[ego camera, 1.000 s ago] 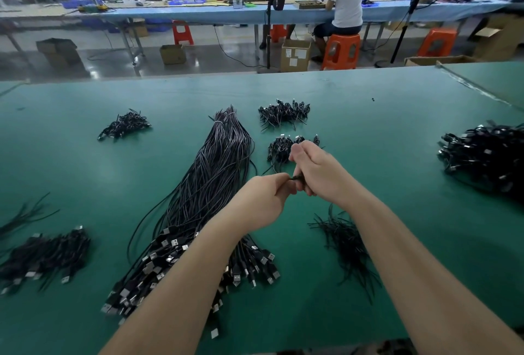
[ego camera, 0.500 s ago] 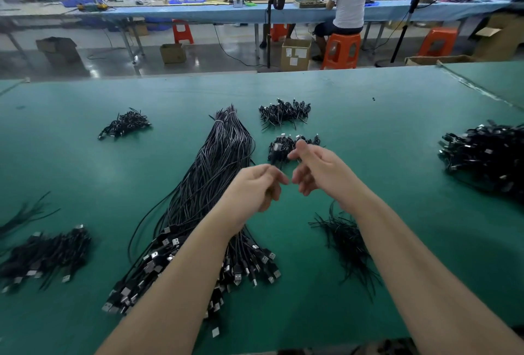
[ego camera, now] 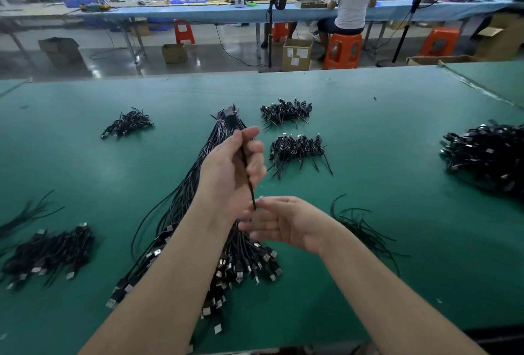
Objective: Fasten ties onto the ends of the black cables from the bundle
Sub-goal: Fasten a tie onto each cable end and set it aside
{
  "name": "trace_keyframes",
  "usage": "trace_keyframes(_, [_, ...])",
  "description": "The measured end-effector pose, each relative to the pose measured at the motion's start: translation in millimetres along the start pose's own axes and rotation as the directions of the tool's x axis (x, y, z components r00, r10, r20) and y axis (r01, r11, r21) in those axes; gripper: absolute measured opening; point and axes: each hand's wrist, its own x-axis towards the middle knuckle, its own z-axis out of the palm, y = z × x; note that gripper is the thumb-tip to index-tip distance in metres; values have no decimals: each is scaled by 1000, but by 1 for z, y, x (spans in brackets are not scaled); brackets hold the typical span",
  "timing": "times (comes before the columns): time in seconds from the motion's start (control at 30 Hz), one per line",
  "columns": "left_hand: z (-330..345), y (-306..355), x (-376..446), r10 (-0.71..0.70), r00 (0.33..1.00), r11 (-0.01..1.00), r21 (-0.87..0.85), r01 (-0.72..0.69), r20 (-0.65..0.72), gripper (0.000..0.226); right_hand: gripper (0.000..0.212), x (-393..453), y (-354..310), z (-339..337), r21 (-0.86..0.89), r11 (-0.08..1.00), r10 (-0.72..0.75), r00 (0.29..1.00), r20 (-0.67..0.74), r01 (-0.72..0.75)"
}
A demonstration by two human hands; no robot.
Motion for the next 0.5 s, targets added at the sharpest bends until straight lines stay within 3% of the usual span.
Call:
trace_keyframes(0.1, [-3,-3,-11,-105,993,994,-31,106,47,37,18,8,-8,4,214,975,-17,980,-201,61])
trace_keyframes(0.23, [-15,-20,-30,-219,961,975,13,220,168,43,12,3,-24,1,258,963,-29,982,-187,78])
trace_keyframes(0.4, [-36,-36,-43,-294,952,944,181,275,84,38,18,-1,-37,2,65,988,-119,964,-239,138])
trace_keyframes(0.5, [-43,-47,-44,-295,955,926,255,280,24,42,10,1,-44,6,-28,988,-155,950,-271,153])
